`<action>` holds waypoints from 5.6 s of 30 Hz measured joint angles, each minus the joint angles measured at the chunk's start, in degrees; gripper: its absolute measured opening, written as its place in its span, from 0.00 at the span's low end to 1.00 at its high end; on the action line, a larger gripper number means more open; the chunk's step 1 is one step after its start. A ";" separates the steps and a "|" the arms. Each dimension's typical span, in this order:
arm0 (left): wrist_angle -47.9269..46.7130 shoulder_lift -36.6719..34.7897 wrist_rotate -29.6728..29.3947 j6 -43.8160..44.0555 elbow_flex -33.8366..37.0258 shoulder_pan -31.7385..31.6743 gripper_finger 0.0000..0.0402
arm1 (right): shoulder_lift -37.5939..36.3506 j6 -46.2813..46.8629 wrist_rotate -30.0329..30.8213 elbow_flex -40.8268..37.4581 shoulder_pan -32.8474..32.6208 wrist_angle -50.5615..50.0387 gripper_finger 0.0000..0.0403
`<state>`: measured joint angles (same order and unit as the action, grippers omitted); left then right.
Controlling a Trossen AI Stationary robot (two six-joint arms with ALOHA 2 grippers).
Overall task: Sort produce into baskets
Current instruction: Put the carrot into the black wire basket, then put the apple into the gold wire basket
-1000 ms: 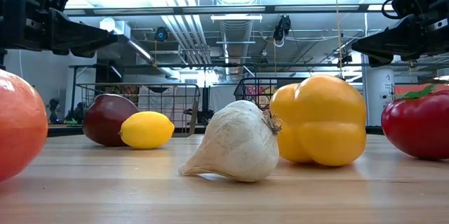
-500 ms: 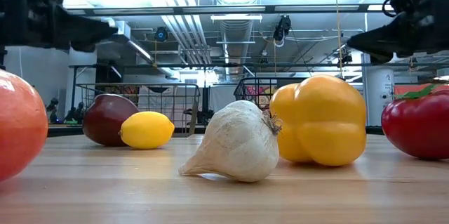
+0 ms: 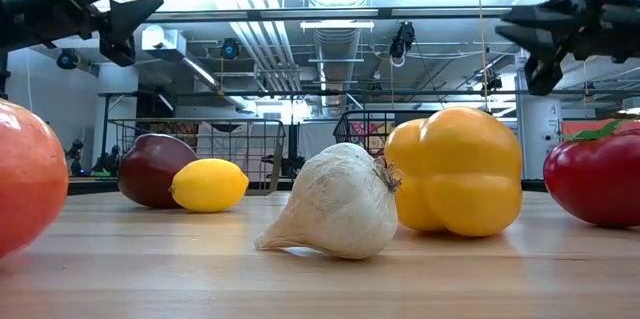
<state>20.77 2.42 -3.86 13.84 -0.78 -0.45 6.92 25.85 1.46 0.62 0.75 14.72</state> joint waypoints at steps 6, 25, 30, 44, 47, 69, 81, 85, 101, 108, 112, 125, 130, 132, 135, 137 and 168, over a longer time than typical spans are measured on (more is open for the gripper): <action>-1.40 0.65 0.07 1.21 0.02 0.04 0.39 | 0.87 0.34 -1.52 0.00 -0.14 0.68 0.17; 0.74 2.99 -5.50 -0.76 0.04 -0.04 0.39 | 24.51 -10.22 3.64 28.20 -1.62 -26.74 0.17; 1.08 5.87 -4.06 2.18 -0.27 0.42 0.39 | 31.70 -12.69 4.41 35.37 -1.64 -27.92 0.17; -9.77 25.91 -5.51 -3.99 -16.20 0.42 0.39 | 56.44 -9.92 7.56 55.68 -5.27 -60.74 0.17; -17.42 30.27 -8.69 -3.89 -19.48 0.42 0.39 | 62.19 -8.89 7.60 59.07 -7.40 -68.61 0.17; -18.94 41.71 -13.22 -6.18 -28.11 0.42 0.39 | 86.11 -6.42 9.09 66.01 -12.65 -64.67 0.43; -18.16 41.88 -13.20 -5.83 -27.67 0.42 0.39 | 91.90 -3.32 9.11 64.78 -12.63 -59.80 0.57; -18.22 41.97 -13.20 -5.83 -27.61 0.42 0.39 | 93.62 -3.35 9.13 64.52 -12.63 -58.75 0.57; -17.74 43.80 -13.18 -5.33 -27.58 0.42 0.39 | 91.52 -4.49 9.17 63.49 -12.63 -58.92 0.40; -17.07 45.71 -13.16 -4.76 -27.58 0.42 0.39 | 84.61 -7.25 8.66 66.02 -12.40 -59.01 0.40; -17.15 45.66 -13.16 -4.76 -28.04 0.42 0.39 | 79.52 -9.13 11.14 68.80 -10.34 -58.98 0.40; -17.35 46.03 -13.14 -4.38 -30.45 0.42 0.39 | 74.72 -13.56 14.84 78.36 11.94 -68.40 0.40; -17.80 46.03 -13.11 -2.30 -30.47 0.42 0.39 | 77.78 -16.31 8.57 77.88 21.42 -68.59 0.41; -17.86 46.03 -13.11 -1.29 -30.47 0.43 0.39 | 79.74 -17.56 7.37 77.75 23.98 -68.53 0.42; -18.30 46.03 -13.05 0.01 -30.47 0.44 0.39 | 82.71 -19.22 7.21 77.72 26.41 -67.99 0.47; -18.48 46.03 -12.55 0.79 -30.47 0.44 0.39 | 84.55 -19.67 7.10 77.72 27.43 -67.64 0.50; -20.63 50.80 -4.50 13.58 -30.47 10.74 0.39 | 66.53 -15.94 9.85 70.36 2.88 -55.97 0.56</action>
<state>0.14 53.21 -8.36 27.41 -31.24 10.29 73.44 9.91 11.31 70.98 3.63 -41.25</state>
